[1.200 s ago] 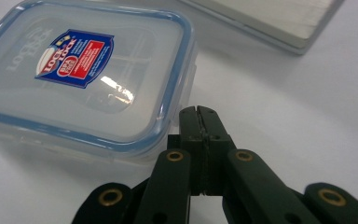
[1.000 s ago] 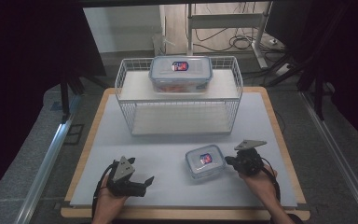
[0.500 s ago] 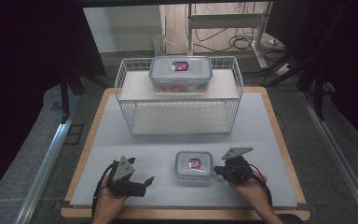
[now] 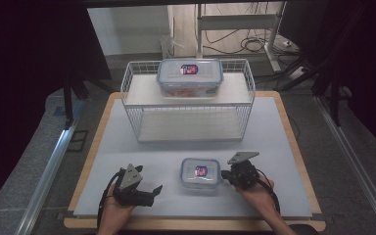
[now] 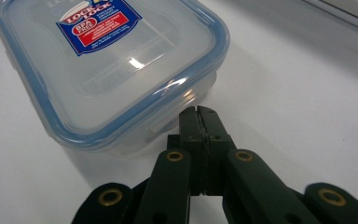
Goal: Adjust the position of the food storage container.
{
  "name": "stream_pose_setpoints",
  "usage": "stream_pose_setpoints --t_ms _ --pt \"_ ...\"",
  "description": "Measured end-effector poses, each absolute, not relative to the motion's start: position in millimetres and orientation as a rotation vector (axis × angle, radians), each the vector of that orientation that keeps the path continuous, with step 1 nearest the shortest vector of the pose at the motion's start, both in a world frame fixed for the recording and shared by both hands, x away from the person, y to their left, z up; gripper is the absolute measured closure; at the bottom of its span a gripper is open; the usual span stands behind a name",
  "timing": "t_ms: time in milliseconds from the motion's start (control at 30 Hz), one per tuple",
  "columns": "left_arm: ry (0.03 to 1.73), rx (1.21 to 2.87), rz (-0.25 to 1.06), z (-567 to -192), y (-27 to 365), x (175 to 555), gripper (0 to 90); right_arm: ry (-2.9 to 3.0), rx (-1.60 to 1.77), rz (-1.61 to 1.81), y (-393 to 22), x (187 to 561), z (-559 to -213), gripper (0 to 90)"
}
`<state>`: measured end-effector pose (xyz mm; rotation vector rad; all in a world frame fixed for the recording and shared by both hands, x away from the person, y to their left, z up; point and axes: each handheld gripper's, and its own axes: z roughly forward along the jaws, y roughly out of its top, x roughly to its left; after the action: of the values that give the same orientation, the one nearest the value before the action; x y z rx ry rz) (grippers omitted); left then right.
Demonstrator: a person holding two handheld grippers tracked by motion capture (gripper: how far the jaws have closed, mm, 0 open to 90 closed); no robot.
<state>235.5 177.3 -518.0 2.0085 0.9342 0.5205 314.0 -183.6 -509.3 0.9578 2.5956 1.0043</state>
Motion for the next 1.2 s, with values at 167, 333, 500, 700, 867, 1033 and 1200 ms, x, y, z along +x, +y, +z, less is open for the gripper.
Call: stream_pose_setpoints --t_ms 167,333,500,700,867,1033,1200 --pt "0.932 2.01 0.519 -518.1 176.8 235.4 4.6 2.589 0.952 1.01 -181.2 317.6 -510.4 89.2" --pt "0.935 2.003 0.519 -517.6 178.4 234.8 4.5 2.573 0.976 1.04 -186.2 318.3 -506.3 89.2" --pt "0.935 1.983 0.511 -515.8 181.8 234.4 6.4 2.542 0.982 1.033 -200.1 318.1 -502.7 79.9" --pt "0.932 1.956 0.499 -515.7 186.0 234.8 8.0 2.526 0.963 1.023 -215.8 311.5 -499.5 62.0" --pt "0.92 1.968 0.501 -517.0 185.0 235.7 9.1 2.522 0.942 1.033 -231.3 301.2 -497.1 48.6" --pt "0.917 1.981 0.497 -519.1 183.8 236.3 9.0 2.49 0.949 1.075 -245.1 295.5 -495.9 33.4" --pt "0.919 2.019 0.503 -523.2 180.3 237.4 6.4 2.472 0.964 1.098 -248.1 300.4 -502.2 15.7"
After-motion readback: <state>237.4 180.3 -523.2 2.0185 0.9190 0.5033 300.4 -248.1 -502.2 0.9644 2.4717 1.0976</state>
